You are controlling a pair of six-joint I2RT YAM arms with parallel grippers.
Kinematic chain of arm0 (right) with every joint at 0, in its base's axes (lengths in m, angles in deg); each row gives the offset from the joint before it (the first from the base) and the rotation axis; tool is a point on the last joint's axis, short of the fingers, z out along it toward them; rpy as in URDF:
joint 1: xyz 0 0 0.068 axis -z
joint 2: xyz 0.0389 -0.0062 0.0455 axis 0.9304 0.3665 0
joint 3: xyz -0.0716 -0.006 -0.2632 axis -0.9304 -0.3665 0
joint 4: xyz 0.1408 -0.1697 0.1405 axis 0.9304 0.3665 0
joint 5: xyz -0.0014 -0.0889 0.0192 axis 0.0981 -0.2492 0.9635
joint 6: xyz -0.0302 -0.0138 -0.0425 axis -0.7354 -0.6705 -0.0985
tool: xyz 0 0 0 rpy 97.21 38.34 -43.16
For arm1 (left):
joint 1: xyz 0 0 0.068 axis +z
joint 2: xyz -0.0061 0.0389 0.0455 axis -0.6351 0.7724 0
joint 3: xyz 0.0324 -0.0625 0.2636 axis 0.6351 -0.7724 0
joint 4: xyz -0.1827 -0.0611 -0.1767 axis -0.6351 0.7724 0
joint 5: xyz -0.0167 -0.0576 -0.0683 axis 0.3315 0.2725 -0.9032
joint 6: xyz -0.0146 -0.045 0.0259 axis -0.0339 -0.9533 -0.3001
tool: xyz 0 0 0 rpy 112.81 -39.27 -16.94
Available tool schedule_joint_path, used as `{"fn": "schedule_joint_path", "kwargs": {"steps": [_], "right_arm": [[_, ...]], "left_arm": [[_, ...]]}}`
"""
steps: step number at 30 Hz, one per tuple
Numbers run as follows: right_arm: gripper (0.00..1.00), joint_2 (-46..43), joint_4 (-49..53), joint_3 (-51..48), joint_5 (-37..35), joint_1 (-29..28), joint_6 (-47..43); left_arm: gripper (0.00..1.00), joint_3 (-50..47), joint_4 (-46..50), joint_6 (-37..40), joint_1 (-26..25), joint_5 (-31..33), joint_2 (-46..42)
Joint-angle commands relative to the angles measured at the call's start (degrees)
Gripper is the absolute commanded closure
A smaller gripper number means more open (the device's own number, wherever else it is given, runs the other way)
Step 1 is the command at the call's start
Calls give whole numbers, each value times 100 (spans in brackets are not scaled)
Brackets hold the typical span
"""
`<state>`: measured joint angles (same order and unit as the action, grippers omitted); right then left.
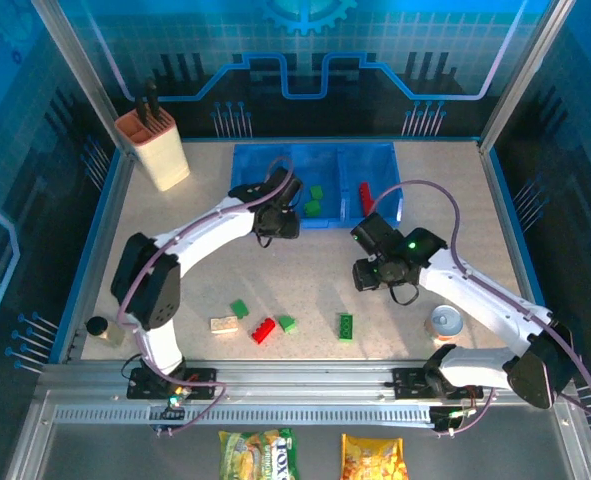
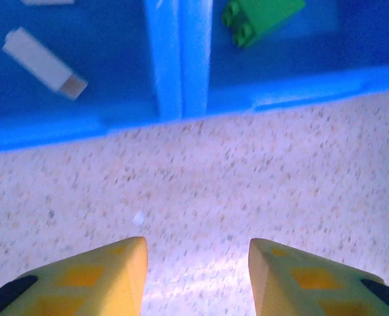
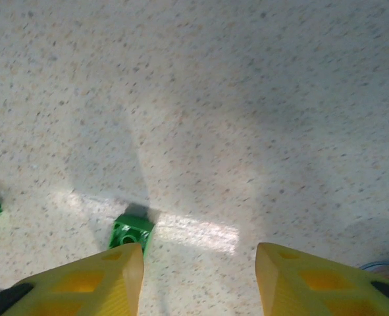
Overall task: Sort the legos into containers by color
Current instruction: Pick up the lego from the bottom-center of the table.
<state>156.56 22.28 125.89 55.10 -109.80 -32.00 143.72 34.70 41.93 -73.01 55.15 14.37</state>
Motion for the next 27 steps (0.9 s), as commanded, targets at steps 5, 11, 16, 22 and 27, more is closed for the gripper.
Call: {"fn": "schedule_joint_path", "kwargs": {"steps": [5, 11, 16, 22, 27], "right_arm": [[44, 243, -131, -278, -362, -917, 1047], [40, 297, -541, -598, -823, -1672, 2075], [42, 719, -524, -676, -1111, -2101, 2941], [44, 1280, -499, -720, -1102, -2451, 3794], [44, 1419, -791, -941, -904, -2624, 4183]], "left_arm": [[54, -772, 420, 354, 181, -115, -1148], [51, -863, 1126, 755, 549, -87, -1770], [49, -659, 1595, 1048, 868, -81, -2057], [48, -989, 1228, 1309, 1310, -73, -2220], [48, -1428, 701, 1470, 1337, -30, -2379]]}}
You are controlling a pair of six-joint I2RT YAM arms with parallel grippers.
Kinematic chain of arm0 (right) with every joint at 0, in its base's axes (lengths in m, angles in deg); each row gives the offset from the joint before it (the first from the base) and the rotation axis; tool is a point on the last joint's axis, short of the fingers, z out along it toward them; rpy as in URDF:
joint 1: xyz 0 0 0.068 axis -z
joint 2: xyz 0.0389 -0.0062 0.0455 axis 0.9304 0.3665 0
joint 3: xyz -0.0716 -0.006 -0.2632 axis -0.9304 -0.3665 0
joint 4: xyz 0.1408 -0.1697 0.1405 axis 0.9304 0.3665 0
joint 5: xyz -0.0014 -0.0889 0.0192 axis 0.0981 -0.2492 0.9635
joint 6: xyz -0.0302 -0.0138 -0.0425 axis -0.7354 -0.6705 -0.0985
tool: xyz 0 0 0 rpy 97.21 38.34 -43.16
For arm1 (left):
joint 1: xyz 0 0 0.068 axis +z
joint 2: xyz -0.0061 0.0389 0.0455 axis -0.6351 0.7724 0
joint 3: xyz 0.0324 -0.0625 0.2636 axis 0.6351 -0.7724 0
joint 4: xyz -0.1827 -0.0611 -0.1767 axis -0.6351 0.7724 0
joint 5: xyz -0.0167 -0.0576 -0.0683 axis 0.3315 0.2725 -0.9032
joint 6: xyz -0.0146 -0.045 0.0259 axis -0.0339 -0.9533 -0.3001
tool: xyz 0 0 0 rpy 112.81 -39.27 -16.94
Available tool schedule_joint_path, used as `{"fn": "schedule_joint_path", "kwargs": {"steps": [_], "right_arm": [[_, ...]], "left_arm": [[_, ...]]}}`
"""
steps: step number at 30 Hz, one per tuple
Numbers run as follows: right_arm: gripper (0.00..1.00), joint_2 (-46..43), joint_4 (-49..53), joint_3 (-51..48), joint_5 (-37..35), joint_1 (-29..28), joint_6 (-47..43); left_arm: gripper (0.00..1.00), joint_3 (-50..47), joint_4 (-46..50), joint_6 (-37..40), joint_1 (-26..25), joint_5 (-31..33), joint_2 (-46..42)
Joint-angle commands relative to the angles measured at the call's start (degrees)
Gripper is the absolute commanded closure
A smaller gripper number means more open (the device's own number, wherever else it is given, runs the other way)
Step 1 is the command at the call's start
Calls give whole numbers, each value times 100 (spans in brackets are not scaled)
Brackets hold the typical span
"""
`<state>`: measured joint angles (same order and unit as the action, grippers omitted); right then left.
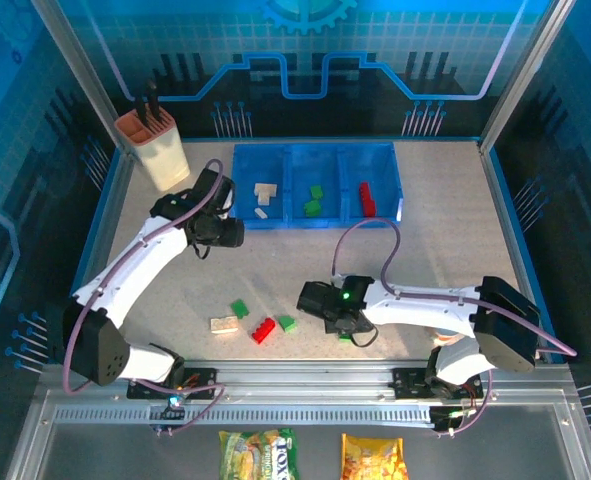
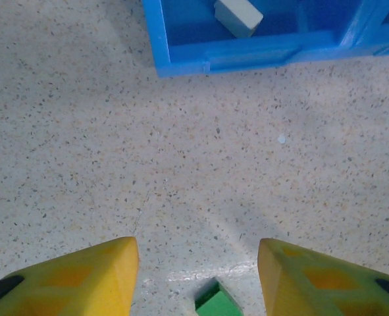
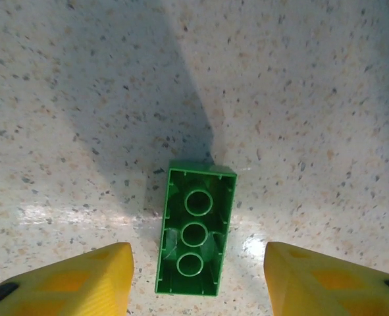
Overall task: Sort the legos into containers by color
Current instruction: Pick up the lego from the bottom-center of the table.
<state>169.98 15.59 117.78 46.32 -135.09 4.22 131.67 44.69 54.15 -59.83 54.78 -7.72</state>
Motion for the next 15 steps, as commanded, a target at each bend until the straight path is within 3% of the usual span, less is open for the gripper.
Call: {"fn": "schedule_joint_path", "kwargs": {"steps": [1, 6, 15], "right_arm": [[44, 87, -227, -163, 38, -108, 575], [45, 165, -572, -467, 255, -142, 643], [50, 167, -726, -659, 388, -138, 594]], "left_arm": [[48, -285, -375, 275, 27, 18, -195], [48, -594, -841, 214, 113, -355, -363], [48, -786, -961, 308, 256, -375, -393]]}}
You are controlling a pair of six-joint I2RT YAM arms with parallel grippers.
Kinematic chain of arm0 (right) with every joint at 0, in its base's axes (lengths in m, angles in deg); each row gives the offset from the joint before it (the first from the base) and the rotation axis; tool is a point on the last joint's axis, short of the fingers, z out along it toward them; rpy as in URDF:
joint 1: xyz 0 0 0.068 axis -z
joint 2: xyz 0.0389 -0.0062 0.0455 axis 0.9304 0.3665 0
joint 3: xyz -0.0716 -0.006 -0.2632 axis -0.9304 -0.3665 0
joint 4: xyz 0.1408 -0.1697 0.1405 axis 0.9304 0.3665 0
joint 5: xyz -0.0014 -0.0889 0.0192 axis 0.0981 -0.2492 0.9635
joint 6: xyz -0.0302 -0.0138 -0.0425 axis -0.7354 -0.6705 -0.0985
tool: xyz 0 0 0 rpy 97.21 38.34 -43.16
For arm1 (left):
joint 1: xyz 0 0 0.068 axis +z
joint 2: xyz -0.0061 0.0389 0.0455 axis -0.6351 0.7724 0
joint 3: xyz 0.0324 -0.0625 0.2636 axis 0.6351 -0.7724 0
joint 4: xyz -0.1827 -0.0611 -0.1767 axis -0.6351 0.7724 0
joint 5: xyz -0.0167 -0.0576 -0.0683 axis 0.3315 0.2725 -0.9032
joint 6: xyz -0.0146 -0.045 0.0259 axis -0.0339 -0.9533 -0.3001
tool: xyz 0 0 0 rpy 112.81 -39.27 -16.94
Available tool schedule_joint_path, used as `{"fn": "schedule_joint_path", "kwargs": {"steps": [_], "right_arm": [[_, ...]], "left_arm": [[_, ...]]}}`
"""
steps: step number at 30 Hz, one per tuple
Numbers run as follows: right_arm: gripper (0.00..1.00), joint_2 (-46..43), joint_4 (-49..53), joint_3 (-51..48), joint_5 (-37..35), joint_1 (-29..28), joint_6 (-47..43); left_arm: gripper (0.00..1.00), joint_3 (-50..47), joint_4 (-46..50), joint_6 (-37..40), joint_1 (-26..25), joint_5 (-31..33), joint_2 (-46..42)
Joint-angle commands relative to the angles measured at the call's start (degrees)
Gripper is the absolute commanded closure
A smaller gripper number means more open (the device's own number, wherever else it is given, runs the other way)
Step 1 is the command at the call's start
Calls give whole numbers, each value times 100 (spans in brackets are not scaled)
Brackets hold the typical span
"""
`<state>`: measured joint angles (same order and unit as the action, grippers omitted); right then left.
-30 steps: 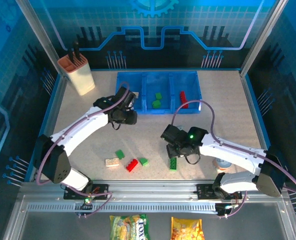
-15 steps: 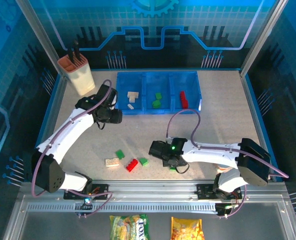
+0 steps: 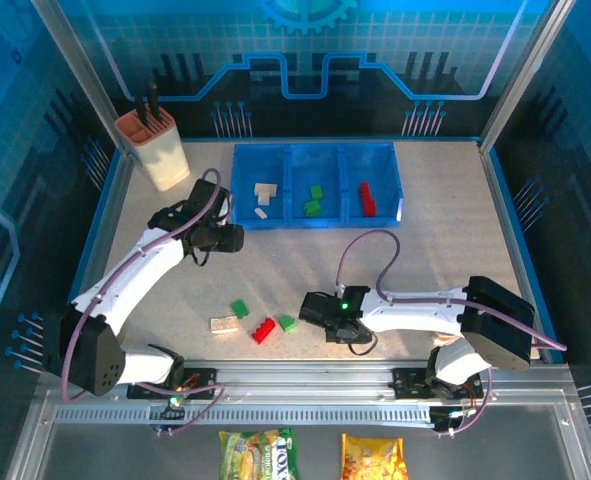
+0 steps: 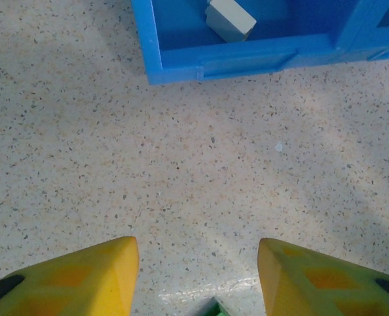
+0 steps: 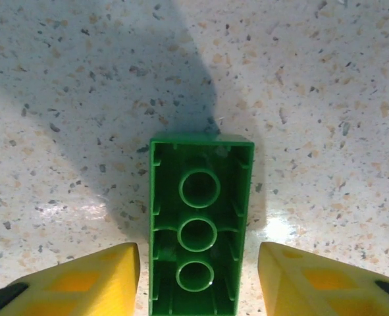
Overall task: Sort the legos into containers by color
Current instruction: Pick up the lego from the bottom-center of the table.
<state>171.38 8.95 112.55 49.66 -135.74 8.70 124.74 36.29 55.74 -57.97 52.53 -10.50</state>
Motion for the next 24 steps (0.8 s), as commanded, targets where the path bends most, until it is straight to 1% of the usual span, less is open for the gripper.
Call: {"fn": "schedule_joint_path", "kwargs": {"steps": [1, 7, 15, 20, 24], "right_arm": [[50, 25, -105, -172, 80, -70, 148], [52, 132, -278, -283, 210, -78, 109], [59, 46, -283, -363, 194, -72, 107], [64, -76, -85, -277, 50, -70, 39], [65, -140, 89, -93, -31, 21, -184]], "left_arm": [[48, -95, -125, 151, 70, -152, -117], [48, -111, -163, 141, 88, -212, -126], [49, -120, -177, 126, 97, -292, -90], [49, -120, -212, 141, 105, -471, -64], [49, -111, -234, 162, 106, -531, -57]]}}
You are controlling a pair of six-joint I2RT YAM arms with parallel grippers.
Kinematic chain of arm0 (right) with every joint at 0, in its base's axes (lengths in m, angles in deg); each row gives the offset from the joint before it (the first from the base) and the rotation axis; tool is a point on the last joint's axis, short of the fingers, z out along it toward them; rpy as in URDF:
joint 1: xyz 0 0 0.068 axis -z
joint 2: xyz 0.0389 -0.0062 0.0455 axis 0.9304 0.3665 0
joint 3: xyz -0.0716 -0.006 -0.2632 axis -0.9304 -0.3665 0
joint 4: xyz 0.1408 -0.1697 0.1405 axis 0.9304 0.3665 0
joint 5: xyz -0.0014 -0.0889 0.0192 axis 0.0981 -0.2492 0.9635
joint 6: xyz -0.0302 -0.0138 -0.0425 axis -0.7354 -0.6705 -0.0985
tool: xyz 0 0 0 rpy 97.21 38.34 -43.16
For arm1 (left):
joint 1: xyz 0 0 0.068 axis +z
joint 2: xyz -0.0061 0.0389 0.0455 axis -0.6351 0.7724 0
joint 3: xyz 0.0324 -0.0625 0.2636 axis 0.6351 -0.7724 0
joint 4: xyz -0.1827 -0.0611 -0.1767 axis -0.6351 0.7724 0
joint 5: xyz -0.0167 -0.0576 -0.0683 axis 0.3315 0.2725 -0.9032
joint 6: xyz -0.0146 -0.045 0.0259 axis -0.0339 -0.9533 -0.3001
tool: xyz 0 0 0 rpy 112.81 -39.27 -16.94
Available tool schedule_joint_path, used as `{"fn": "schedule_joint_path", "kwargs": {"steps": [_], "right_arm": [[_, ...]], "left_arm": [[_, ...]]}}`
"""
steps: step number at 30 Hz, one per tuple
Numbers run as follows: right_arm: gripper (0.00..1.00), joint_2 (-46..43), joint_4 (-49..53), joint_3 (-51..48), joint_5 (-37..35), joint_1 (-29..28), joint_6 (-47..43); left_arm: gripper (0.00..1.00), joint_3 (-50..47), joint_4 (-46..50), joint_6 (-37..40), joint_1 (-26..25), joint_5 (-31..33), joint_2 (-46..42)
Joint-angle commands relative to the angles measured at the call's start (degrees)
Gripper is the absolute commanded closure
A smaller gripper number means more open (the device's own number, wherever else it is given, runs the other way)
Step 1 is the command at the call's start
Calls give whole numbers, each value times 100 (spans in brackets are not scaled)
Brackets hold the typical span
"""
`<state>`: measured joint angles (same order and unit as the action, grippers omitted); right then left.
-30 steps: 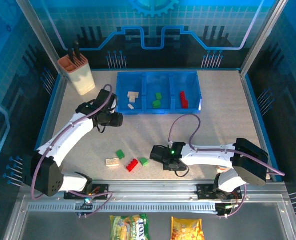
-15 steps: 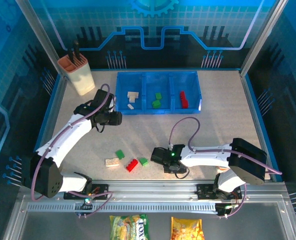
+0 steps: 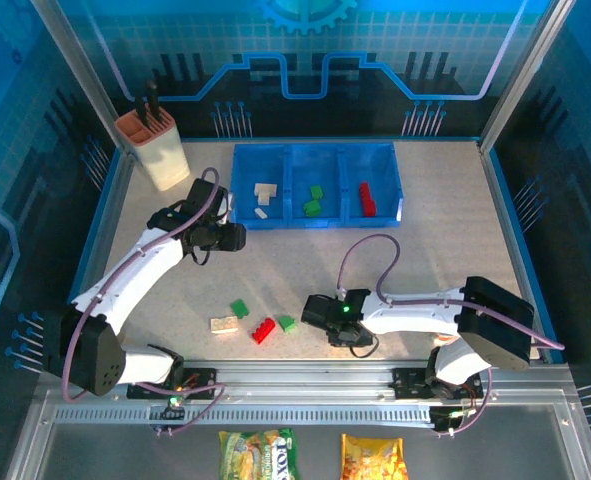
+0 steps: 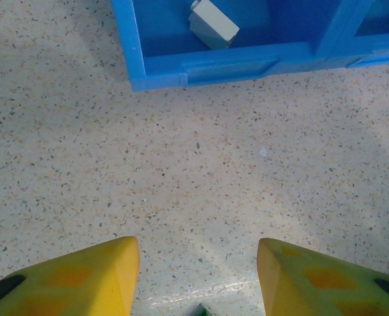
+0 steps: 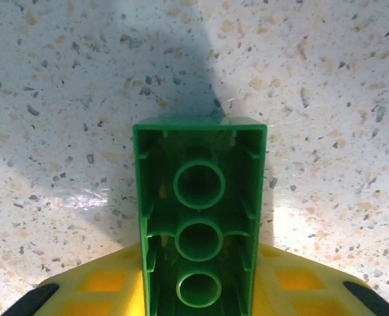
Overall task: Sort the legos into containers by color
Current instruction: Pick up the lego from the bottom-center of the table, then place the lego in the container.
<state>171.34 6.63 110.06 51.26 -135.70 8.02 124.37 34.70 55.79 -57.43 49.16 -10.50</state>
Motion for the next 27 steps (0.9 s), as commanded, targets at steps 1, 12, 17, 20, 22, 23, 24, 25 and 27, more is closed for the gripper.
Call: {"fn": "schedule_joint_path", "kwargs": {"steps": [1, 12, 17, 20, 22, 23, 24, 25, 27], "right_arm": [[66, -151, 350, 210, -195, 52, -186], [66, -172, 433, 1073, -82, 946, -1514], [66, 83, 393, 1642, 54, 1449, -2184], [66, 328, 352, 2044, 162, 1727, -2546], [66, 503, 291, 2294, 294, 1916, -2792], [66, 602, 269, 2442, 336, 2006, -2906], [66, 714, 257, 2592, 369, 2104, -3020], [67, 806, 268, 2722, 395, 2167, -3108], [67, 1016, 261, 3019, 449, 2310, -3292]], "left_arm": [[49, -73, -79, 168, 58, -195, -55], [49, -65, -80, 171, 86, -299, -8], [49, -65, -72, 191, 95, -279, -2], [49, -65, -71, 201, 102, -266, -2], [49, -65, -65, 195, 105, -277, -2], [49, -65, -70, 191, 110, -274, -2], [49, -65, -78, 193, 112, -275, -2], [49, -65, -78, 197, 112, -280, 6], [49, -65, -79, 197, 120, -274, 20]]}}
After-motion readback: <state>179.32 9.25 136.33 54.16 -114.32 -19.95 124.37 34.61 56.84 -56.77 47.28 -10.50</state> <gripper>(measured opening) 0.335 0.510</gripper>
